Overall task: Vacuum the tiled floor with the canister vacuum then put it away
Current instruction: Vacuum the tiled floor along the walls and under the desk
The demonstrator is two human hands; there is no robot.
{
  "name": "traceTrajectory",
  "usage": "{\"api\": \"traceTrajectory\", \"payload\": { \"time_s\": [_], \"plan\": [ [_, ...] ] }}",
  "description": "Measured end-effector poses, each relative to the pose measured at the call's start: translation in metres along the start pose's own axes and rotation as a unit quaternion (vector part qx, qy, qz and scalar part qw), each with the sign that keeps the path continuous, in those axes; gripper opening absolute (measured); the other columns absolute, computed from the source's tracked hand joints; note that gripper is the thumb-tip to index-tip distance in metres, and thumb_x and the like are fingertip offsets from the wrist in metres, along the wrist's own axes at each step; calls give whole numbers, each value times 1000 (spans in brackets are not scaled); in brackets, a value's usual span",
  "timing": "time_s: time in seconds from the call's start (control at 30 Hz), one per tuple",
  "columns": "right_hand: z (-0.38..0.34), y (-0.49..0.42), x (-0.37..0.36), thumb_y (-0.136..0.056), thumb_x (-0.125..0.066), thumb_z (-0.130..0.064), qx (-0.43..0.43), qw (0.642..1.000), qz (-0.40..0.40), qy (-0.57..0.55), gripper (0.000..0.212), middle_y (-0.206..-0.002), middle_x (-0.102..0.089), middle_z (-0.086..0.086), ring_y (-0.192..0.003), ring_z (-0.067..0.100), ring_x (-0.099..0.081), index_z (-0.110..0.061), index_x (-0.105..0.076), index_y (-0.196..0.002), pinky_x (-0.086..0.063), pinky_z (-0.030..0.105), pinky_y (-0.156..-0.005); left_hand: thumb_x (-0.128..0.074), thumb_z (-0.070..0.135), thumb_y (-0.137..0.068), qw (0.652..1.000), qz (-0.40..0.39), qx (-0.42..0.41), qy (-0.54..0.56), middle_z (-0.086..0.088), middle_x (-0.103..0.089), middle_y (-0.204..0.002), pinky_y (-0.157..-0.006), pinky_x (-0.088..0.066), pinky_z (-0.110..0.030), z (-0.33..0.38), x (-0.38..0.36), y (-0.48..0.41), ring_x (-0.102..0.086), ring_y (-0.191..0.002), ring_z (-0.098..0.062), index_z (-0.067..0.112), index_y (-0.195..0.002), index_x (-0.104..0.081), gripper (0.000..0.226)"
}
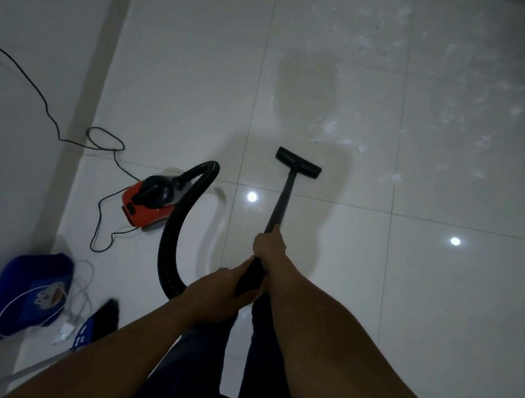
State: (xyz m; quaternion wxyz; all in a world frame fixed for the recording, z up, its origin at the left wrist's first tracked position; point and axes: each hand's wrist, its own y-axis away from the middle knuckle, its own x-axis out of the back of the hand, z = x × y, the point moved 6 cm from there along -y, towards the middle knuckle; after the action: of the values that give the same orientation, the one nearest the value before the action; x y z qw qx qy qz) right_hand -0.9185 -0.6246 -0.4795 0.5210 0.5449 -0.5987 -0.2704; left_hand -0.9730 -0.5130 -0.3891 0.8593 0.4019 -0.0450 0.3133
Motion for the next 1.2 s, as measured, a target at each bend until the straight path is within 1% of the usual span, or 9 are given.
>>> {"api": "traceTrajectory", "payload": {
  "time_s": [0.1,0.23,0.37,0.47,0.7,0.83,1.0,1.1,1.2],
  "plan": [
    [-16,-10,14,-101,-43,-13,17,1000,5,3,69,-131,-55,17,-87,21,-53,-17,-8,-160,-51,32,-73,-55,37,-99,1000,0,4,7,15,-60,-80,-70,-56,-25,4,7,-19,-66,-71,-6,32,-155,-22,65],
    [-40,-30,33,-101,-41,-10,34,999,7,27,67,-135,-52,17,-82,19,-48,-15,-8,-159,-43,28,-68,-55,37,-100,1000,8,9,21,13,-61,-79,-65,-50,-21,13,18,-49,-61,-66,-1,32,-152,-27,60],
    [-54,-48,54,-102,-41,-14,29,998,17,46,64,-139,-51,15,-104,24,-57,-14,-11,-159,-41,27,-75,-55,34,-100,1000,2,5,22,2,-69,-101,-84,-57,-33,27,19,-76,-68,-86,-12,29,-153,-27,60],
    [-64,-67,74,-101,-41,-15,23,998,21,49,67,-140,-52,15,-110,28,-59,-21,-9,-160,-47,32,-86,-52,38,-101,999,-3,15,36,3,-68,-98,-88,-57,-39,42,19,-102,-66,-81,-11,31,-152,-25,58],
    [-104,-114,137,-100,-41,-13,37,996,10,75,70,-129,-57,19,-93,27,-65,-23,-6,-160,-56,37,-80,-50,52,-98,994,24,77,70,11,-65,-85,-66,-52,-22,90,25,-169,-62,-63,-3,41,-154,-18,66],
    [-130,-138,168,-100,-43,-12,57,992,7,116,69,-133,-55,17,-108,30,-61,-22,-8,-159,-45,31,-72,-53,39,-101,988,56,80,121,10,-58,-81,-50,-41,-8,126,36,-198,-56,-50,6,29,-156,-24,63],
    [-165,-160,201,-99,-45,-11,88,985,0,151,65,-140,-51,12,-114,29,-59,-18,-16,-157,-41,29,-73,-53,30,-102,984,63,70,152,-15,-69,-105,-52,-44,-11,161,50,-238,-57,-60,0,19,-155,-28,59],
    [-183,-176,219,-99,-44,-10,93,983,1,160,66,-139,-52,13,-111,29,-60,-17,-14,-157,-42,29,-71,-54,31,-102,983,66,80,151,-22,-67,-116,-51,-43,-13,177,60,-259,-68,-85,-26,21,-156,-25,62],
    [-202,-182,234,-99,-42,-10,105,984,-4,145,58,-143,-48,13,-115,29,-57,-14,-23,-154,-40,29,-74,-54,30,-101,985,64,78,139,-21,-67,-114,-51,-38,-13,192,73,-275,-65,-78,-21,19,-154,-28,59]
  ]
}}
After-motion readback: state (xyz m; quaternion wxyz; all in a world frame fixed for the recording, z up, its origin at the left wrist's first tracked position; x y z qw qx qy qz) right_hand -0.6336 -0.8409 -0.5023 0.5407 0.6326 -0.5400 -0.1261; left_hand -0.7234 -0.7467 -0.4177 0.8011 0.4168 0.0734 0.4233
